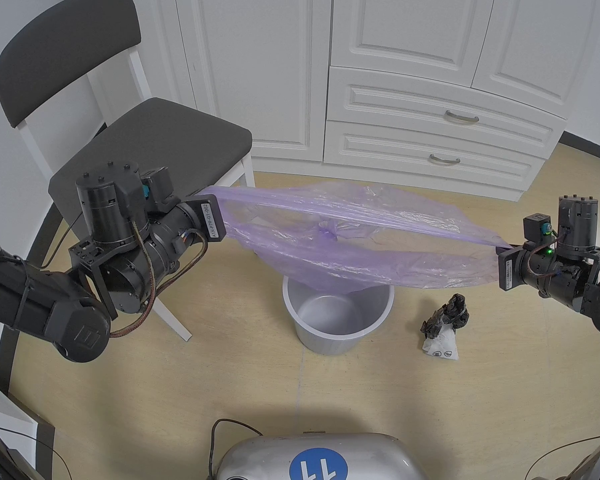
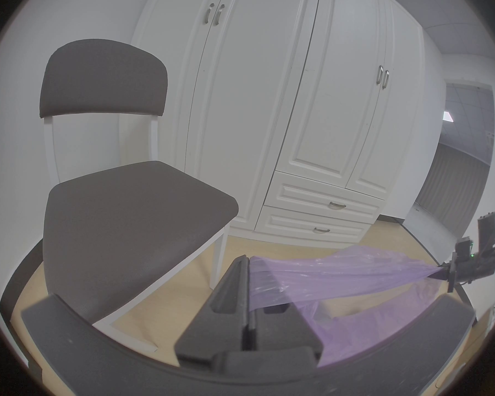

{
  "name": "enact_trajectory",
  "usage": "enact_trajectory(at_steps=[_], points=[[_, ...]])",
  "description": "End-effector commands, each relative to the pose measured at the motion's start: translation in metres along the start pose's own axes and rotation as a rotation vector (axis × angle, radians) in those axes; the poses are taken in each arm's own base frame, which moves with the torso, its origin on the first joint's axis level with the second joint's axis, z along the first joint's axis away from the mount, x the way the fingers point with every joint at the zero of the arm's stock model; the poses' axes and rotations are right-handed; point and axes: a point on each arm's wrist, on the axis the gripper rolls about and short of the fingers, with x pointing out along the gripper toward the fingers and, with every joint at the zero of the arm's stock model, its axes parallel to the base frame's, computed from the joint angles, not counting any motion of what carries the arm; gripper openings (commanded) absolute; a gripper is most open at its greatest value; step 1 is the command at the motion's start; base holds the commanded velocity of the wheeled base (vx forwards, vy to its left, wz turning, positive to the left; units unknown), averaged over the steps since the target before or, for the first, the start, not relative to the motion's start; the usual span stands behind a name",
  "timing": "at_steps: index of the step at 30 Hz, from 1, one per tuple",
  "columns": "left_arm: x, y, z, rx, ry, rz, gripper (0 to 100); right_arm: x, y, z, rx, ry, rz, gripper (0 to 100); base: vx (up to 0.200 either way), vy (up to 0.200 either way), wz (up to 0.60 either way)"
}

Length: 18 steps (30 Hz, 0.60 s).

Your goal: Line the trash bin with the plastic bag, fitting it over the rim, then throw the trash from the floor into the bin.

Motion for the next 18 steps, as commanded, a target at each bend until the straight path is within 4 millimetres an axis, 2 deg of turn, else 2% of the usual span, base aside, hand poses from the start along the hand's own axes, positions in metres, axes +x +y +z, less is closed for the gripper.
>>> enact_trajectory(at_steps=[1,12,18], points=[[0.003,0.007,-0.002,0.016,0.005,0.028,0,-0.011,-0.003,0.005,-0.004,-0.021,-0.007,0,0.0,0.0,0.0],[-0.005,0.035,-0.015,0.146,0.062,-0.008,0,-0.02,-0.013,-0.003,-0.075,-0.007,-0.025,0,0.0,0.0,0.0],[-0.002,0.034,-0.013,0.134,-0.001,-0.029,0,-0.02,-0.011,-0.002,-0.076,-0.015,-0.019,0,0.0,0.0,0.0]])
